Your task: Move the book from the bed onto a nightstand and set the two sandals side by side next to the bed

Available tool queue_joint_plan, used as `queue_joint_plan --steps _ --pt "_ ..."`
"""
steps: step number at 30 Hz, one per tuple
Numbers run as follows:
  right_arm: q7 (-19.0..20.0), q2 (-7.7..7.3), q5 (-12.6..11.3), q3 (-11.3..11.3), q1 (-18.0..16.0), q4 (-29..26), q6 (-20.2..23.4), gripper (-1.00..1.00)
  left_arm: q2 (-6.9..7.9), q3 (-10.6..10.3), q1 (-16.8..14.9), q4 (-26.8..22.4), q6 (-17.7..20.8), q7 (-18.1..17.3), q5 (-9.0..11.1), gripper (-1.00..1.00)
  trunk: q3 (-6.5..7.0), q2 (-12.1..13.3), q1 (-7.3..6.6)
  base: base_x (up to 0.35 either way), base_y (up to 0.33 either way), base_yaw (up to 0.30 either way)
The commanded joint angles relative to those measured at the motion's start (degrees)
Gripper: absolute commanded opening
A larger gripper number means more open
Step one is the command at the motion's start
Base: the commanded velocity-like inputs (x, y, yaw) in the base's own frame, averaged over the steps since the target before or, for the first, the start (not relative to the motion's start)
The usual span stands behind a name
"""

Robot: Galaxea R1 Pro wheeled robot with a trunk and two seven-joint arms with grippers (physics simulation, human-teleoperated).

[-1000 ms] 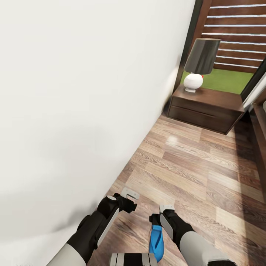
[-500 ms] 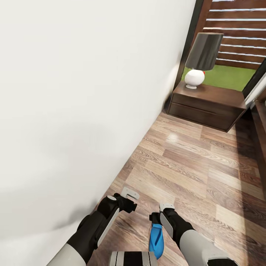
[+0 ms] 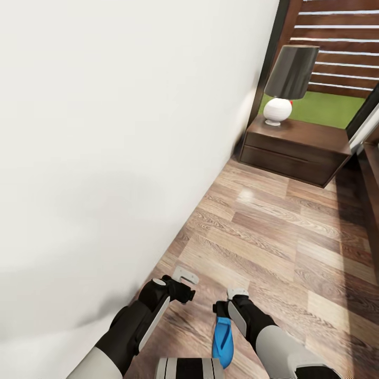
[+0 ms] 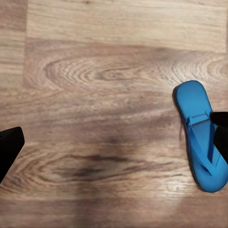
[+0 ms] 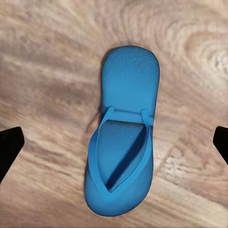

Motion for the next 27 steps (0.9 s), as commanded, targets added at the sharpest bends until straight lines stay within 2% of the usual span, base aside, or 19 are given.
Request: queue_joint_plan --steps 1,7,17,24,27 --pt "-0.4 0.02 -0.6 0.0 0.0 -0.1 0.2 1.00 0.00 0.0 0.0 -0.1 0.3 -0.1 0.1 1.00 -0.27 0.0 0.01 0.000 0.000 0.000" --pt "-0.4 0.02 -0.5 0.0 -0.2 0.0 0.2 1.00 0.00 0.0 0.0 -0.1 0.3 -0.1 0.1 1.00 -1.60 -0.1 0.17 0.000 0.000 0.000" --pt "-0.4 0.02 -0.5 0.0 -0.5 0.3 0.2 1.00 0.00 0.0 0.0 0.0 0.3 -0.1 0.1 1.00 -1.60 -0.1 0.17 0.000 0.000 0.000" --pt "-0.4 0.02 -0.5 0.0 -0.6 0.4 0.2 1.00 0.00 0.0 0.0 -0.1 0.3 -0.1 0.1 1.00 -3.15 -0.2 0.35 0.000 0.000 0.000" --pt "-0.4 0.02 -0.5 0.0 -0.6 0.4 0.2 1.00 0.00 0.0 0.0 -0.1 0.3 -0.1 0.1 1.00 -3.15 -0.2 0.35 0.000 0.000 0.000"
